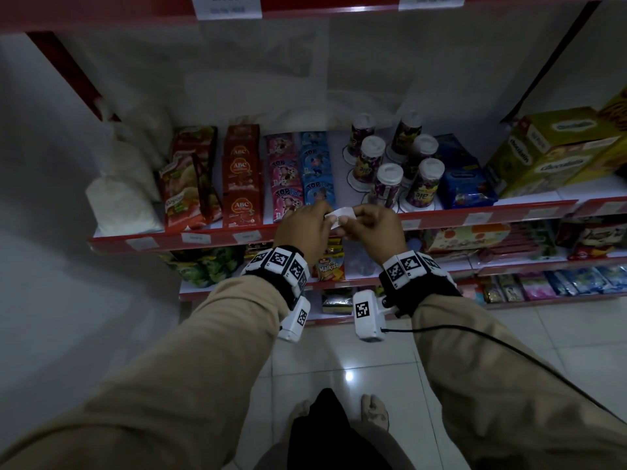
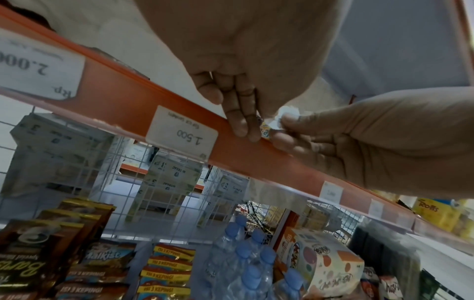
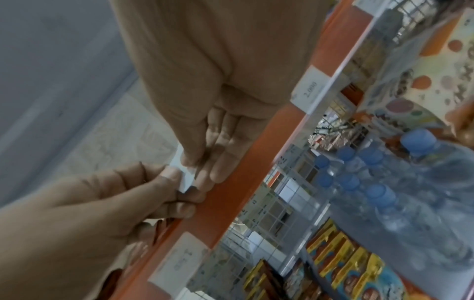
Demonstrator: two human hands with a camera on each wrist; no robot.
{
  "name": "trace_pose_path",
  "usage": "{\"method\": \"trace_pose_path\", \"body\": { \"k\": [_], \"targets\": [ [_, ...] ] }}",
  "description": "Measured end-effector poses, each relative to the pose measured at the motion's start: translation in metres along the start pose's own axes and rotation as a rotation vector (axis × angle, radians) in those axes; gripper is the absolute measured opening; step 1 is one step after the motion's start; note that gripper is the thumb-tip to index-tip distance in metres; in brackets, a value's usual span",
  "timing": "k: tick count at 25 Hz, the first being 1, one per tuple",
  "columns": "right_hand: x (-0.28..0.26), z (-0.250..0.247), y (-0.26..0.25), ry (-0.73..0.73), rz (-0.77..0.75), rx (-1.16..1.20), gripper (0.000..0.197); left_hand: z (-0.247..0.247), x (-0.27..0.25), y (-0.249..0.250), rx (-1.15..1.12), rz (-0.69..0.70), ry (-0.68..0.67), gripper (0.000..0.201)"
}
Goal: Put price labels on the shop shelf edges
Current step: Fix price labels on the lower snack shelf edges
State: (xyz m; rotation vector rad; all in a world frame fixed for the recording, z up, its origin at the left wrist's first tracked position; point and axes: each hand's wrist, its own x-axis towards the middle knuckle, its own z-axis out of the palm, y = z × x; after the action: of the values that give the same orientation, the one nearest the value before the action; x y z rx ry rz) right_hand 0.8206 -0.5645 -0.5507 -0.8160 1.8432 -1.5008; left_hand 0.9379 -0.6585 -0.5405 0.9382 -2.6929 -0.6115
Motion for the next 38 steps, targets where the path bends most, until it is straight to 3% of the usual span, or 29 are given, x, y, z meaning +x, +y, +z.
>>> {"method": "trace_pose_path", "body": {
  "k": [2, 5, 8, 11, 14, 19, 25, 29, 38],
  "targets": [
    [0.0, -0.004, 0.001, 0.018, -0.017, -0.052, 0.006, -0.001, 0.0, 0.001, 0.003, -0.005, 0.008, 0.022],
    [0.002, -0.015, 0.006, 0.075, -0.051, -0.242, 0.017, -0.003, -0.001, 0.003, 0.004, -0.001, 0.009, 0.022],
    [0.002, -0.023, 0.008, 0.11, -0.122, -0.309, 0.016, -0.004, -0.001, 0.001, 0.023, 0.008, 0.004, 0.021],
    [0.004, -0.02, 0.0, 0.009, -0.303, -0.444, 0.024, -0.005, -0.001, -0.002, 0.026, 0.033, -0.012, 0.021],
    [0.01, -0.013, -0.008, -0.082, -0.418, -0.651, 0.018, -0.007, -0.002, -0.005, 0.072, 0.066, -0.021, 0.023],
    [0.017, -0.008, -0.01, -0.007, -0.373, -0.623, 0.013, -0.013, -0.012, -0.025, 0.116, 0.057, 0.003, 0.021],
    [0.017, 0.004, -0.003, -0.089, -0.42, -0.788, 0.011, -0.012, -0.014, -0.029, 0.094, 0.016, 0.013, 0.025],
    [0.015, 0.005, 0.0, -0.091, -0.423, -0.853, 0.013, -0.005, -0.02, -0.031, 0.128, 0.083, -0.005, 0.031],
    [0.002, 0.002, -0.001, -0.118, -0.49, -0.975, 0.02, -0.001, -0.02, -0.027, 0.252, 0.079, -0.008, 0.027]
  ]
}}
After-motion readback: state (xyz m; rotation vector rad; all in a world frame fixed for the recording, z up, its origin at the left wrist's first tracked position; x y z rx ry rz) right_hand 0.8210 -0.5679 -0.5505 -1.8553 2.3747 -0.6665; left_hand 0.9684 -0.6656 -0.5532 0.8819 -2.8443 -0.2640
